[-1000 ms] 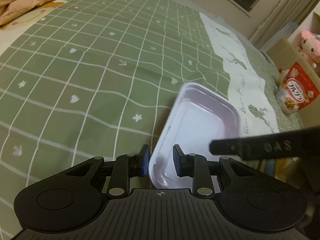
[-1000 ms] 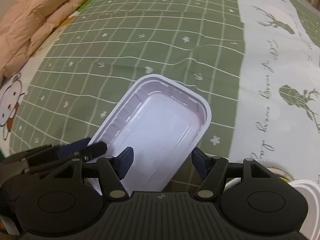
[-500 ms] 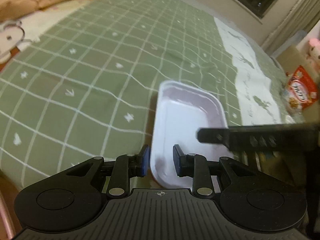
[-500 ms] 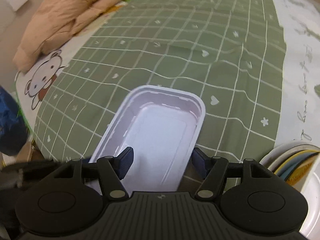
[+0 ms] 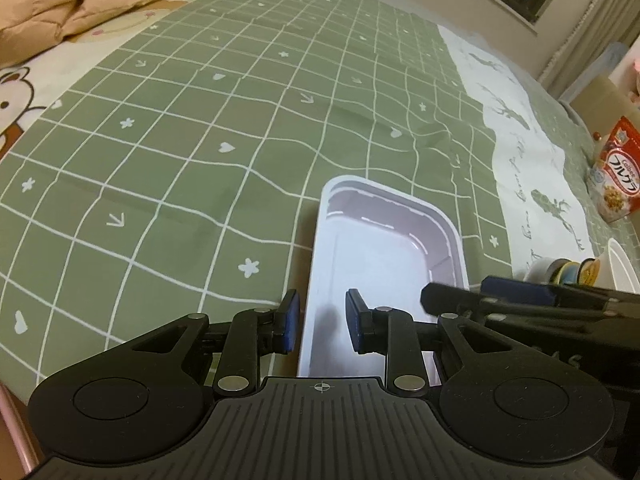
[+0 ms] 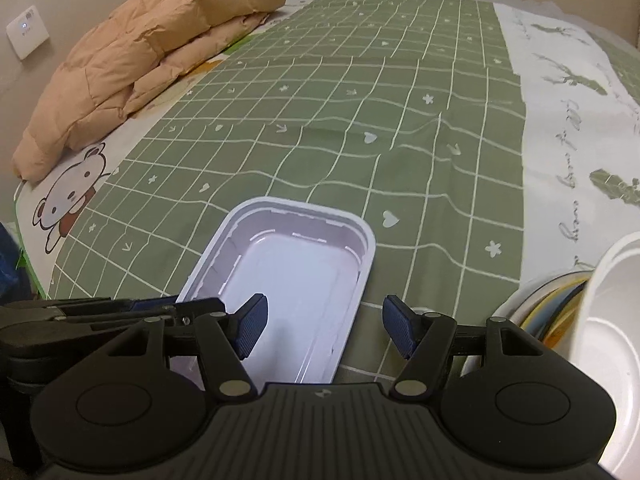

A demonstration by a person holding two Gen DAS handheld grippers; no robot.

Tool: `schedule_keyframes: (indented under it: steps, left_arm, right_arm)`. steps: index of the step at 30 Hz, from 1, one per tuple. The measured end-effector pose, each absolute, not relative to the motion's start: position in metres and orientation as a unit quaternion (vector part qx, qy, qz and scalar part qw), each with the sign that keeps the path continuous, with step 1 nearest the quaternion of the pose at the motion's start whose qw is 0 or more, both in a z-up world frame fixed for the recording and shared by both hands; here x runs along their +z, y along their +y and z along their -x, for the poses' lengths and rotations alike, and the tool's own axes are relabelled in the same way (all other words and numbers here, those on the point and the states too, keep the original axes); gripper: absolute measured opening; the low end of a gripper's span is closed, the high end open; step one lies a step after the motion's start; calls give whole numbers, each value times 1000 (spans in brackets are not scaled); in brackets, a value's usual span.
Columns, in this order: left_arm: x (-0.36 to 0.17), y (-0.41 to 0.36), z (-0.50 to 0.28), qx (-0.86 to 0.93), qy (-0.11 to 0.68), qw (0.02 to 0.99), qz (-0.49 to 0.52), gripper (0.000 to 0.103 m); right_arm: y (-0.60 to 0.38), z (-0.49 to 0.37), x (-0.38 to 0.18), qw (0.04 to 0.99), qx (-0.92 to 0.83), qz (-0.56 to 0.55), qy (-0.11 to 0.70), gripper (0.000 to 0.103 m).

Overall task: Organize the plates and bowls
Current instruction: 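Carry the red foil tray over the bowl stack with both tools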

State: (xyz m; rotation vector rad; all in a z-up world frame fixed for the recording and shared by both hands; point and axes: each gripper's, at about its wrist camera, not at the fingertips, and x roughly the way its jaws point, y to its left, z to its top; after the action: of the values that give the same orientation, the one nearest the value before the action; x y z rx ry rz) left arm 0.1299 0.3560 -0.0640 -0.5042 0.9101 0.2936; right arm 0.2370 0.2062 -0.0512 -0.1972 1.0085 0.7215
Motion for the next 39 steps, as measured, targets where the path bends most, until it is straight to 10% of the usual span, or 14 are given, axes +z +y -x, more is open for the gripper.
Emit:
schedule_keyframes:
  steps: [11,39]
  left_arm:
    - [-70,367,-132,142,441,849,253,23]
    - [101,235,-172,16,384,907,171,26]
  right_arm:
    - [213,-233,-79,775,361,95,510,35]
    - [64,-254,88,838,364,6,407,35]
